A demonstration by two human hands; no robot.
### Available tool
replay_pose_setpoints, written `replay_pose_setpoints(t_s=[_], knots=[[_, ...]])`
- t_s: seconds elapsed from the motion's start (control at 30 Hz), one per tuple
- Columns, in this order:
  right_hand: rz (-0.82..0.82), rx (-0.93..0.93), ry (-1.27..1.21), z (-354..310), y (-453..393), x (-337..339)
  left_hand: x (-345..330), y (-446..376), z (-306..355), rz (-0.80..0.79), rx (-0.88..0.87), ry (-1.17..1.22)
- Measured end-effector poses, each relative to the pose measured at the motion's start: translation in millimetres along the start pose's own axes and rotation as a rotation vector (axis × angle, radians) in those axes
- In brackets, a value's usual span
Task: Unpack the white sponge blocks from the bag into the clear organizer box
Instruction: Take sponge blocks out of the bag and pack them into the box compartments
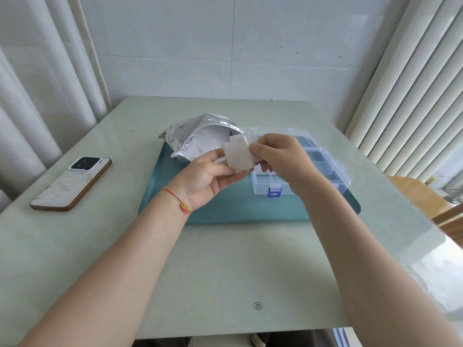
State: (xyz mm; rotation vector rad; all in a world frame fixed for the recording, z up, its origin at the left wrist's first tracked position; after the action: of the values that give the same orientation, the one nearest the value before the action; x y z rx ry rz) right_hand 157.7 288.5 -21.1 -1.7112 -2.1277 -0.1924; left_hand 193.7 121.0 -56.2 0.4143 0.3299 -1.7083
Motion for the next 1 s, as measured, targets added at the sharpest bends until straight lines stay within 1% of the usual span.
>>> replay_pose_setpoints(t_s=[0.1,0.17,0.23,0.3,0.37,0.43,0.47,0.53,0.6,0.7,0.9,1.0], knots=[[0.107,0.032,0.113,0.5,-1.5,-1.4,-0.1,-0.5,-1.0,0.037,0.003,0.02],[0.206,0.059,0.168,2.4,-3.7,-0.6,0.1,-0.7,-1.5,0.067,0.002,0.028],[0.312,0.074,0.157,3.6,-5.1,2.8,0.8,-0.8,-1.9,0.088,0.005,0.024],[0.349,0.052,0.068,2.1,-4.9,7.6,1.1,0.0,-1.7,0.101,0.01,0.018],[0.29,0.022,-0.066,-1.4,-3.0,11.1,0.4,1.1,-0.7,0.104,0.012,0.012],[0.183,0.014,-0.143,-4.2,-1.5,10.2,-1.7,1.9,0.8,0.109,0.012,0.019],[0.136,0.015,-0.123,-4.6,-0.5,7.6,-2.8,2.2,1.4,0.113,0.014,0.037],[0.089,0.019,-0.002,-3.8,1.2,-0.9,-3.1,2.6,2.7,0.114,0.019,0.093],[0.102,0.03,0.092,-1.0,1.4,-8.9,-2.7,2.3,3.7,0.105,0.023,0.149],[0.126,0.049,0.152,1.6,0.7,-12.4,-3.7,2.3,4.5,0.131,0.028,0.191],[0.105,0.064,0.215,3.0,0.5,-14.4,-5.7,1.2,-0.1,0.151,-0.01,0.075],[0.095,0.056,0.203,3.0,-0.3,-12.5,-4.1,0.4,-0.9,0.169,-0.017,0.056]])
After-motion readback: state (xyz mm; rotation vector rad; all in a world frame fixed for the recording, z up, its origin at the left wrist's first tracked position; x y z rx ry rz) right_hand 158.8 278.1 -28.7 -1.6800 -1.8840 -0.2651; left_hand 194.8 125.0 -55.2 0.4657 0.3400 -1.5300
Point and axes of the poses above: each hand's wrist, its own y-axis away from the middle knuckle, its own x-axis out of the back of the hand, z = x × y, the point moved 1 cm from there along -y, towards the middle knuckle, and after that the axes turned 2 degrees about -x, right-handed, at the moved point
